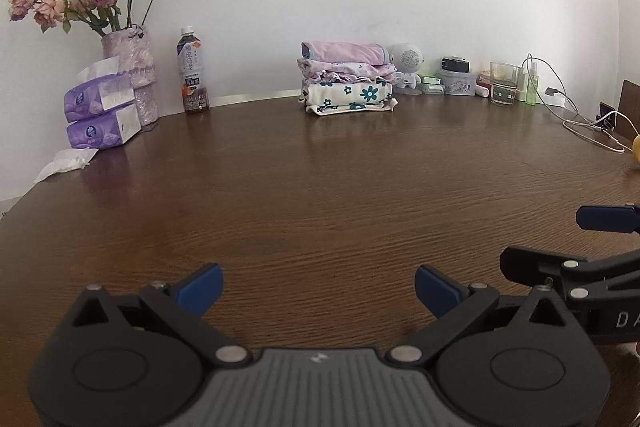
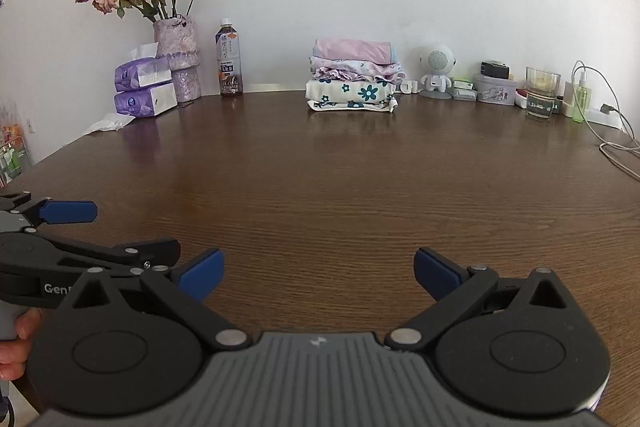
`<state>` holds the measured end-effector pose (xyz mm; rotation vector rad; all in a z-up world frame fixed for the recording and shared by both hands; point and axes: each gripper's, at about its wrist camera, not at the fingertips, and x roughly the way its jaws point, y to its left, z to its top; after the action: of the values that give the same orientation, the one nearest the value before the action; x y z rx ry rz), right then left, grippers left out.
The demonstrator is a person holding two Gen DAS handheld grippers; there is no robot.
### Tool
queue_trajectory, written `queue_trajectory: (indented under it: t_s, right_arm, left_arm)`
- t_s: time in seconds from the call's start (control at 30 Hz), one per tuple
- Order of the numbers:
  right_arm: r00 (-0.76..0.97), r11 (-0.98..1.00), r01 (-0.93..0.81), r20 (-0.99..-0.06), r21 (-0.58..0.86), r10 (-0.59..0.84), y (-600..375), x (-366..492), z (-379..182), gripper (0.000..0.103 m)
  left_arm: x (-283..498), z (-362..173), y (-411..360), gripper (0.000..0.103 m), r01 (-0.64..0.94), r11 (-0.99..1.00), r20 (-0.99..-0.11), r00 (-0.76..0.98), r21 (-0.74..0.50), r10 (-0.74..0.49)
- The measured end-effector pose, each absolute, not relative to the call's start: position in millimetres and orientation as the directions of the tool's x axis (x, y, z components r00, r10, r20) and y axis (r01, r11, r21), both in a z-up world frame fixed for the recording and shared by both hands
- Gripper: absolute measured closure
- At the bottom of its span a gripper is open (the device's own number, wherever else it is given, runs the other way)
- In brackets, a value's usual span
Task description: Fold clothes
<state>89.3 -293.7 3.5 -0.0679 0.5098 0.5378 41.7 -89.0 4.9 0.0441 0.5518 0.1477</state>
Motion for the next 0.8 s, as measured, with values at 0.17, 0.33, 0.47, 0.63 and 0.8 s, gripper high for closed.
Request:
queue_trajectory:
  t_s: [0.17, 0.33, 0.47, 0.63, 0.8]
  right_arm:
    - [0.739, 0.865, -0.491, -0.478, 0.102, 0.475, -295.1, 88.7, -2.9, 0.0]
    - [0.744, 0.879, -0.464, -0.491, 0.106, 0.452, -296.9, 92.5, -11.8, 0.0]
    - [0.748, 0.883, -0.457, -0.492, 0.107, 0.447, -297.6, 92.1, -14.5, 0.0]
    - [0.747, 0.883, -0.452, -0.486, 0.13, 0.454, -299.0, 92.2, -14.7, 0.0]
    - [0.747, 0.883, -0.451, -0.484, 0.134, 0.455, -299.2, 92.6, -14.4, 0.0]
  left_arm:
    - [40.3, 4.2, -89.0, 0.001, -0.149, 0.984, -0.509, 0.842, 0.099, 0.179]
    - [42.6, 3.2, -86.3, 0.001, -0.149, 0.986, -0.513, 0.842, 0.079, 0.168]
    - [47.7, 1.9, -84.9, 0.001, -0.14, 0.988, -0.544, 0.825, 0.069, 0.155]
    - [52.5, -0.5, -79.5, 0.001, -0.122, 0.992, -0.586, 0.802, 0.026, 0.114]
    - [53.7, -1.6, -79.8, 0.001, -0.117, 0.993, -0.597, 0.795, 0.027, 0.11]
